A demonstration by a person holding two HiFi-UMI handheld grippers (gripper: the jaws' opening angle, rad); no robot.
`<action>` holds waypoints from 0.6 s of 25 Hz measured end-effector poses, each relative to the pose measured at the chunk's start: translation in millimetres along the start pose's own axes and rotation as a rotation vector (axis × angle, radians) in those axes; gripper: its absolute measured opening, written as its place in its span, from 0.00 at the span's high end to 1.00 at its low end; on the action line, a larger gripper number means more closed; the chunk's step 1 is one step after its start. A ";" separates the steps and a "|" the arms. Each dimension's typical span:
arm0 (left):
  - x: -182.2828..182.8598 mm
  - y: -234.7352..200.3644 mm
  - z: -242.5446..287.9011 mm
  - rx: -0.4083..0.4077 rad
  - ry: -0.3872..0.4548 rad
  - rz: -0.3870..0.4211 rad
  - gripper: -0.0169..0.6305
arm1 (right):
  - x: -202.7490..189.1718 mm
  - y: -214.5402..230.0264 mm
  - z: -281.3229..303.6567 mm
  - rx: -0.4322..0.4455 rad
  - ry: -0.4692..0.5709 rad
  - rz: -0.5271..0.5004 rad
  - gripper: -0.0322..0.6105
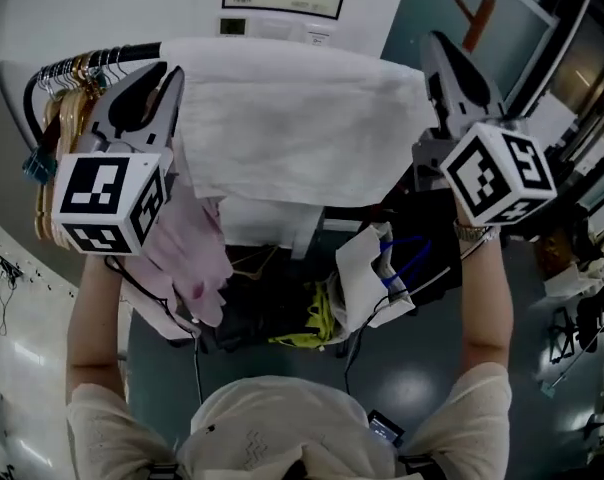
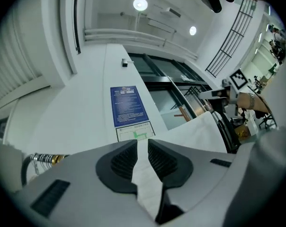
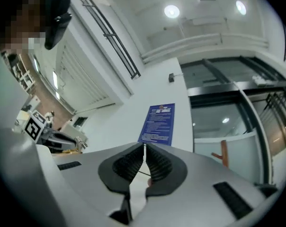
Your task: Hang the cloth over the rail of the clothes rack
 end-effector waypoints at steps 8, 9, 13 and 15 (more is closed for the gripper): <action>-40.9 2.1 3.0 -0.012 -0.095 -0.187 0.85 | -73.4 16.2 -75.6 -0.190 -0.153 0.012 0.91; -44.6 -3.1 8.0 -0.023 -0.115 -0.217 0.83 | -77.9 21.2 -74.9 -0.201 -0.166 0.032 0.90; -62.6 -16.3 18.4 -0.061 -0.158 -0.313 0.82 | -85.0 42.8 -72.0 -0.225 -0.219 0.110 0.80; -62.9 -19.6 24.7 -0.077 -0.156 -0.315 0.82 | -83.6 56.9 -66.9 -0.235 -0.240 0.143 0.80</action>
Point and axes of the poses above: the fingertips, and each gripper's own axes: z forward along the fingers, y to its right, x out of its top, the point moved 9 cm from there along -z, backward along the fingers
